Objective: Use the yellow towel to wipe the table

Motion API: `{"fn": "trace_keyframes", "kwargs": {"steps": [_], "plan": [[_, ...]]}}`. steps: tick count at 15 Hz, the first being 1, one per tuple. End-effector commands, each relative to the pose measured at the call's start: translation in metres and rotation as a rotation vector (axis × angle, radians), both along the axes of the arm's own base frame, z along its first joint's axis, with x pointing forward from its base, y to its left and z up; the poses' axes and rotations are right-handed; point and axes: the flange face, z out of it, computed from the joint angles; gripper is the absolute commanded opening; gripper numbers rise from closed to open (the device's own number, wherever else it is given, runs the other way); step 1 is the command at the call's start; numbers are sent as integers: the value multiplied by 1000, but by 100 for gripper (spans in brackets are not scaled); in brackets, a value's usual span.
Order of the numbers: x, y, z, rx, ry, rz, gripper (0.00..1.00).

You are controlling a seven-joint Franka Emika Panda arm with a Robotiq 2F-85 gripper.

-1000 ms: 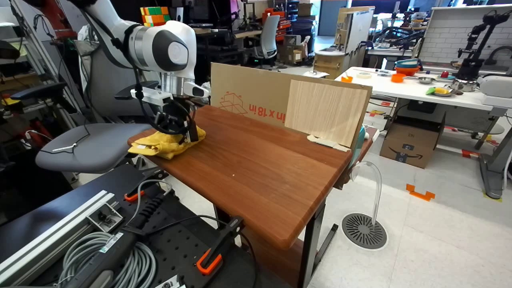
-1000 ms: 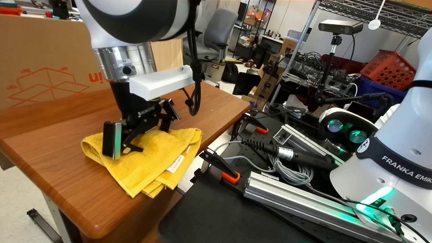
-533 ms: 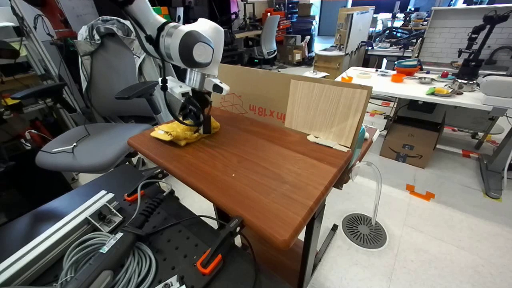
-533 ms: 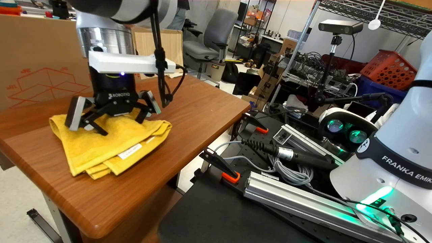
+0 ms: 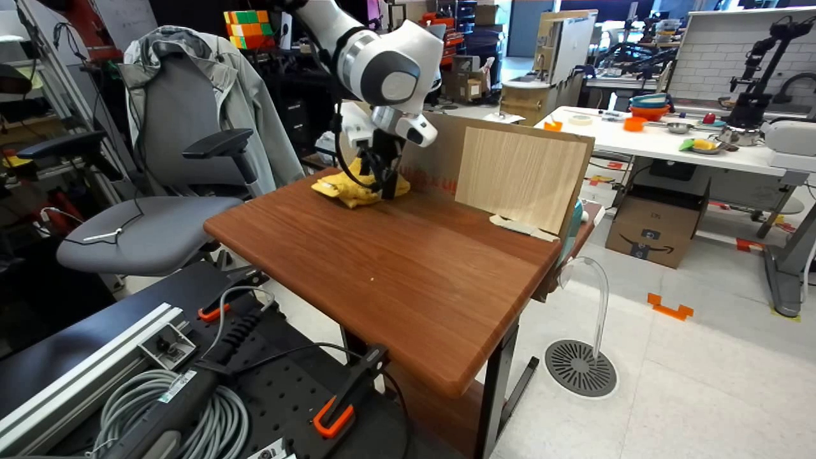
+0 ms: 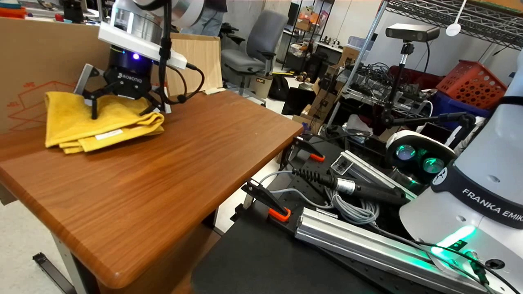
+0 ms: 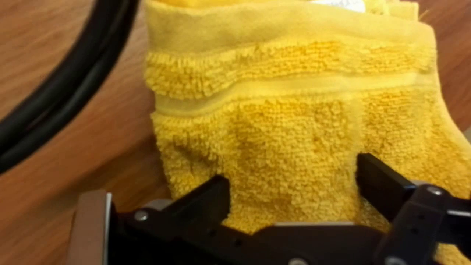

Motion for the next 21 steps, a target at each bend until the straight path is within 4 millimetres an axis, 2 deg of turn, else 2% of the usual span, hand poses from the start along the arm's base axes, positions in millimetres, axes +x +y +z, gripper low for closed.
{"fn": "trace_keyframes", "kwargs": {"steps": [1, 5, 7, 8, 10, 13, 17, 21], "plan": [[19, -85, -6, -48, 16, -149, 100], [16, -203, 8, -161, -32, -299, 100], [11, -243, 9, -186, -20, -353, 100], [7, -254, 11, -195, -15, -367, 100], [-3, -263, 13, -221, 15, -358, 100], [-29, -260, 24, -312, 116, -309, 100], [-81, -270, 40, -463, 215, -238, 100], [-120, -285, 52, -566, 277, -213, 100]]}}
